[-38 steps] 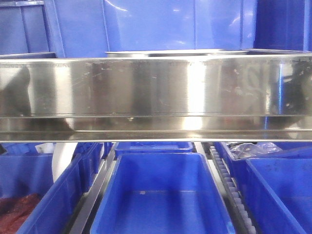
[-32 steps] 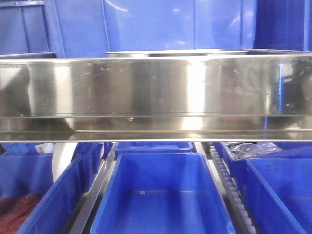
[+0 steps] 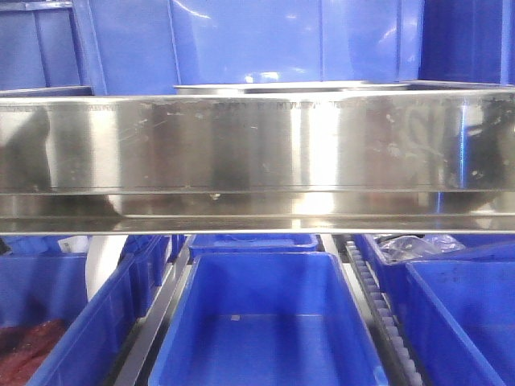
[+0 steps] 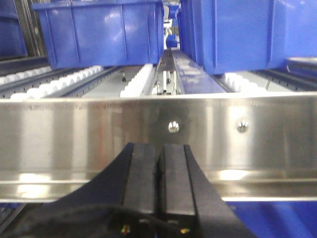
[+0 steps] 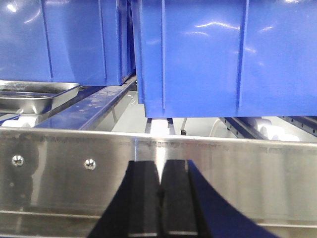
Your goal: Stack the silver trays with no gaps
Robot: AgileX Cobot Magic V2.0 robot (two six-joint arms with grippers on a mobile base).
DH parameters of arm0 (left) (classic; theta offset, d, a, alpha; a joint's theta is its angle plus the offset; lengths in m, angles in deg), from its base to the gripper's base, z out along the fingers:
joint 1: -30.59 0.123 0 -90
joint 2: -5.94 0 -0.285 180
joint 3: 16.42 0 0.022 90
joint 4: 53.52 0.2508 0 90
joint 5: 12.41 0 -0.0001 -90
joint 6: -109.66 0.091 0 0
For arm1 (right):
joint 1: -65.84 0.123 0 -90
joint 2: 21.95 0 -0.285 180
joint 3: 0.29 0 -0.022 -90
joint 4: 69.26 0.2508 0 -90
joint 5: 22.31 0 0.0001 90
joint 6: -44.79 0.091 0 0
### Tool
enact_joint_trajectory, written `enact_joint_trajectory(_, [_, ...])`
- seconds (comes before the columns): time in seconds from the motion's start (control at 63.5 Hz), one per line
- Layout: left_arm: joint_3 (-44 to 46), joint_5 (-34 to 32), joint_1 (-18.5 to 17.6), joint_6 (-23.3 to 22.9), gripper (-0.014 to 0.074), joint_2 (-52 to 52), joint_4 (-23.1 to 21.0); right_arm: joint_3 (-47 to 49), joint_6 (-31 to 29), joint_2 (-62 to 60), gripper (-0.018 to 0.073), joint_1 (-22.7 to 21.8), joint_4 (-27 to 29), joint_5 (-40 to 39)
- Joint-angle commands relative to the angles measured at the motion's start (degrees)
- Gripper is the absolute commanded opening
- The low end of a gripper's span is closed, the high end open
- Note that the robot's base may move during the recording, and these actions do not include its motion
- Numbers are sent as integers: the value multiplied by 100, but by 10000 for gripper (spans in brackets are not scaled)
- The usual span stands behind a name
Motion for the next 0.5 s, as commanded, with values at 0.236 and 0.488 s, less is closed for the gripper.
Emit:
enact_joint_trajectory(0.236, [32, -1018, -40, 7, -48, -64, -434, 1, -40, -105, 48, -20, -4, -853])
enact_joint_trajectory(0.488, [1221, -262, -40, 7, -48, -41, -790, 962, 344, -75, 61, -20, 378, -422])
